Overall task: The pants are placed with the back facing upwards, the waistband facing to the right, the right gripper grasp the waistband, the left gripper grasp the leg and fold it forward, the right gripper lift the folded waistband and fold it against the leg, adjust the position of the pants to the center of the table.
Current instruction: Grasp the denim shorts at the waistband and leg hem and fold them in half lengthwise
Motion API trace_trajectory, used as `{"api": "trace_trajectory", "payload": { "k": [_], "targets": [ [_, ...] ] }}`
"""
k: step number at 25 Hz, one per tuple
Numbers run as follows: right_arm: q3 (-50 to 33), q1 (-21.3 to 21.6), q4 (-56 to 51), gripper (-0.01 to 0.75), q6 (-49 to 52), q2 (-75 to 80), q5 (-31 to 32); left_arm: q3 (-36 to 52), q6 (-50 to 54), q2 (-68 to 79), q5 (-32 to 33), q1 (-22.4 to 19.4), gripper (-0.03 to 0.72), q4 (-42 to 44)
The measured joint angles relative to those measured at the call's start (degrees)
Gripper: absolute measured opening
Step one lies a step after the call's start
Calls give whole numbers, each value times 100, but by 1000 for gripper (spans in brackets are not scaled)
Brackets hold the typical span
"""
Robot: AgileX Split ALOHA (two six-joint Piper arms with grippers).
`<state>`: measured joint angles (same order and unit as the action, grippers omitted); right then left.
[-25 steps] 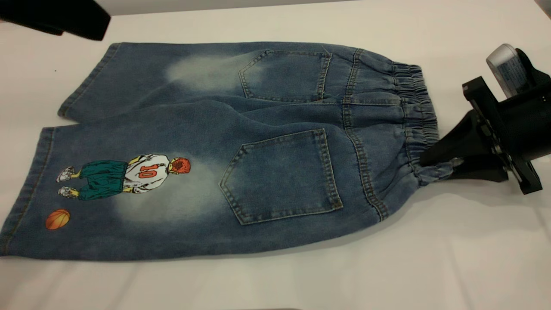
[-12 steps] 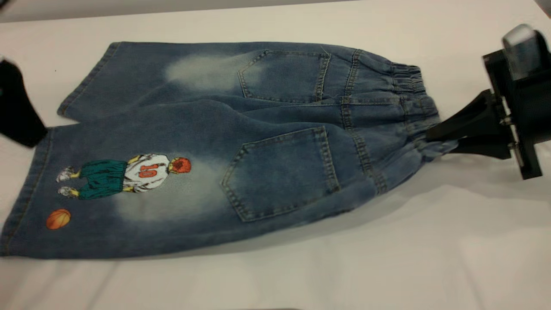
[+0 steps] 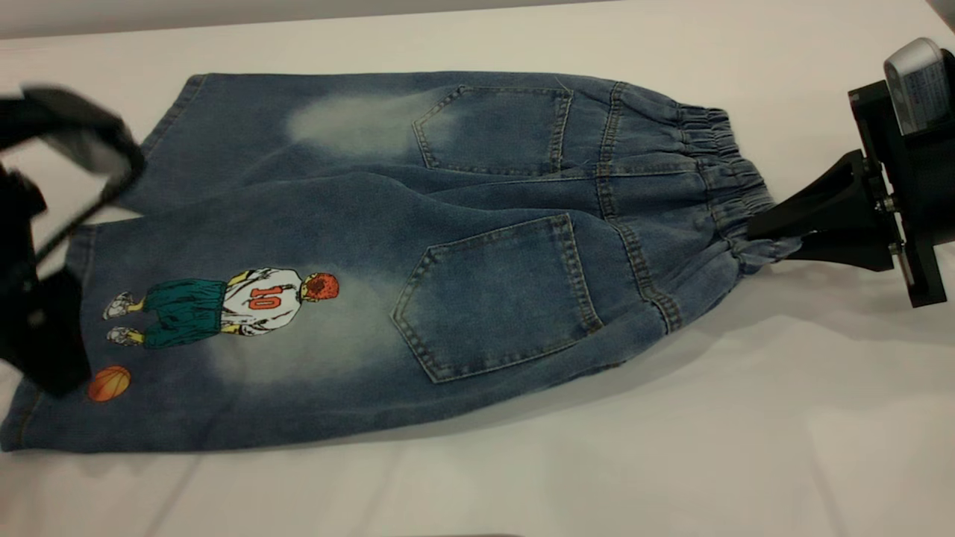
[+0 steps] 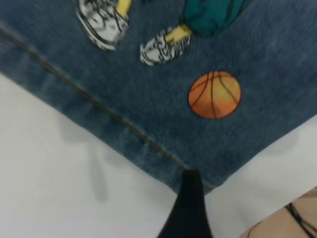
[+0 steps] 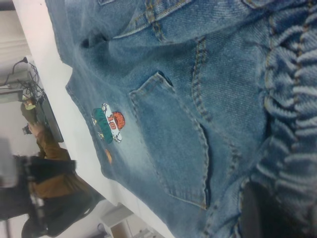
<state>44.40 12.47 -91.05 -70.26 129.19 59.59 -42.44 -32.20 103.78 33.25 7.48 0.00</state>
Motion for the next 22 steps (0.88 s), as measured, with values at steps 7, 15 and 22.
{"api": "trace_trajectory", "payload": {
  "k": [7,15,22],
  "targets": [
    [0,0,-25,32,0,0,5,651,5,308,-1083,0,580,458],
    [0,0,-45,34,-31,0,52,954,35,613,-2088,0,572,518],
    [0,0,-65,35,-31,0,189,954,40,657,-2329,0,334,654]
  ]
}}
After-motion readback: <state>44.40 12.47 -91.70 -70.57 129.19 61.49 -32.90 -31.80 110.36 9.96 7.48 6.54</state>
